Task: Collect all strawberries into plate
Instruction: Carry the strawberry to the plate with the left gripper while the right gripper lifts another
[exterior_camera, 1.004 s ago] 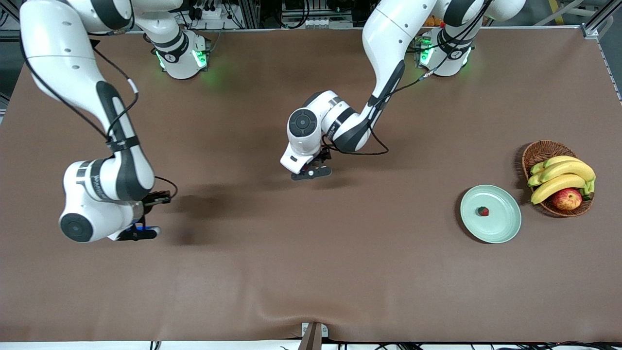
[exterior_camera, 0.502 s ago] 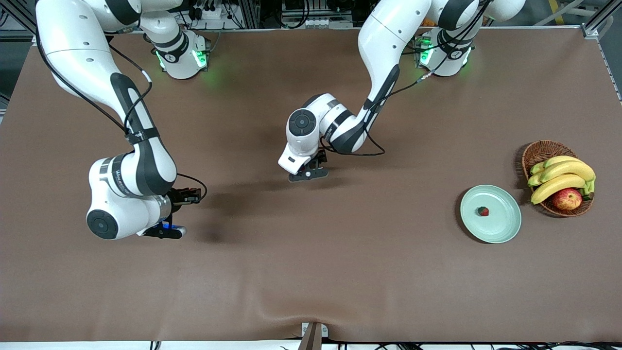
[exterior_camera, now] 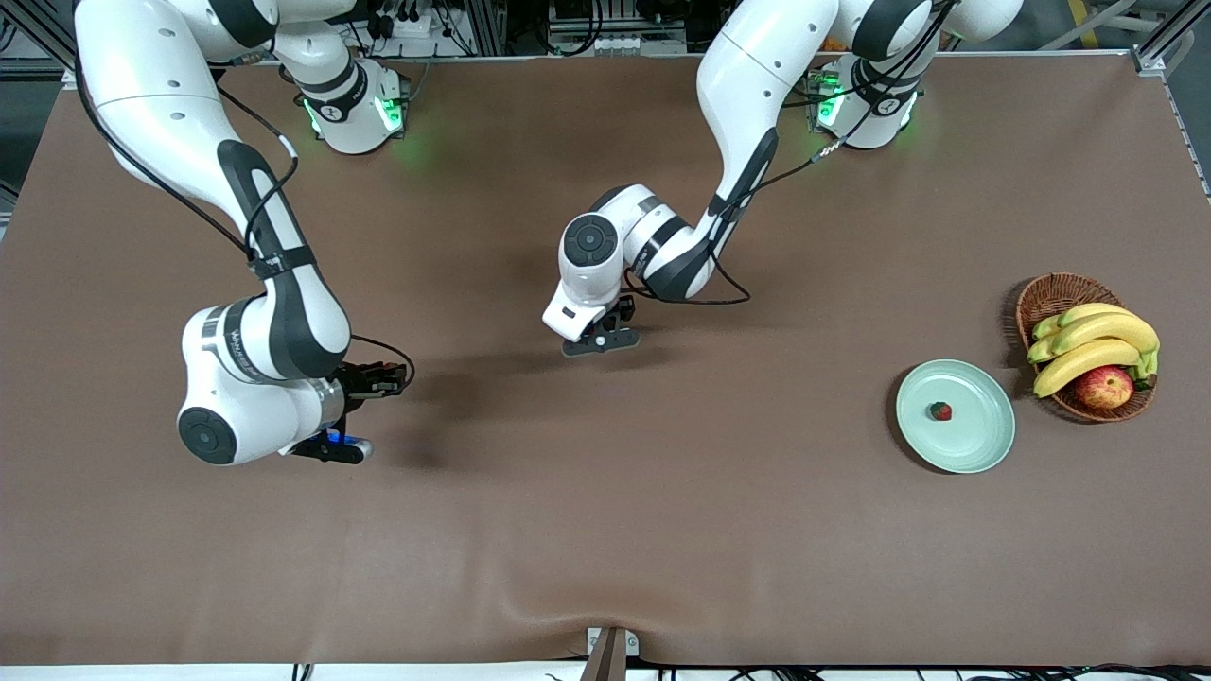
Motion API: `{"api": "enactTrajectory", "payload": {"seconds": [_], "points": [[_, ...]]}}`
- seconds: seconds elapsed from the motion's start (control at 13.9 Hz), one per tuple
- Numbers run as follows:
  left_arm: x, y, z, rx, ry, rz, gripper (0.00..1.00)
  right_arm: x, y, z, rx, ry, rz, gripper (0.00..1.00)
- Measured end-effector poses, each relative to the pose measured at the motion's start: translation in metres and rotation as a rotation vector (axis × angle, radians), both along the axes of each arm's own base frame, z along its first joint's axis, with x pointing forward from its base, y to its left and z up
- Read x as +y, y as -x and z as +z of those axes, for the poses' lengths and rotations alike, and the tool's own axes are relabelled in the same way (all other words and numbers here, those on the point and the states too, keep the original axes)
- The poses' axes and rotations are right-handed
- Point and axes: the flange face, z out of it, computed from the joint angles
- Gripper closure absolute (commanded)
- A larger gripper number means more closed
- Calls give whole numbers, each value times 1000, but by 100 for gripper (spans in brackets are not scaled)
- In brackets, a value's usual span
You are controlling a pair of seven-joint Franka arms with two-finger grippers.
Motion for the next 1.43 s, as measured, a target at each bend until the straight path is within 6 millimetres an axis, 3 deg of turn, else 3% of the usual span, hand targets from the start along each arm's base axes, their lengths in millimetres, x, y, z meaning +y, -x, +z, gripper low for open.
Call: {"api": "enactTrajectory", "payload": {"seconds": [0.29,0.36,0.5,0.72,0.86,1.15,1.43], "points": [[0,-5,5,-13,7,5,100,19,4,0,8,11,-14,95],[4,-13,9,-23,9,15,100,27,6,1,8,18,-16,95],[28,-48,29,-66,8,68,100,44,9,2,4,29,-18,95],[105,-123,68,-101,5,202,100,78,14,4,-7,12,-54,97],[151,-157,81,-106,6,257,100,110,18,7,-1,-50,-129,96],[223,-196,90,-95,-10,294,100,187,42,-7,-16,-53,-157,96],[323,-233,102,-74,-69,283,100,268,87,-38,-33,-46,-84,92]]}}
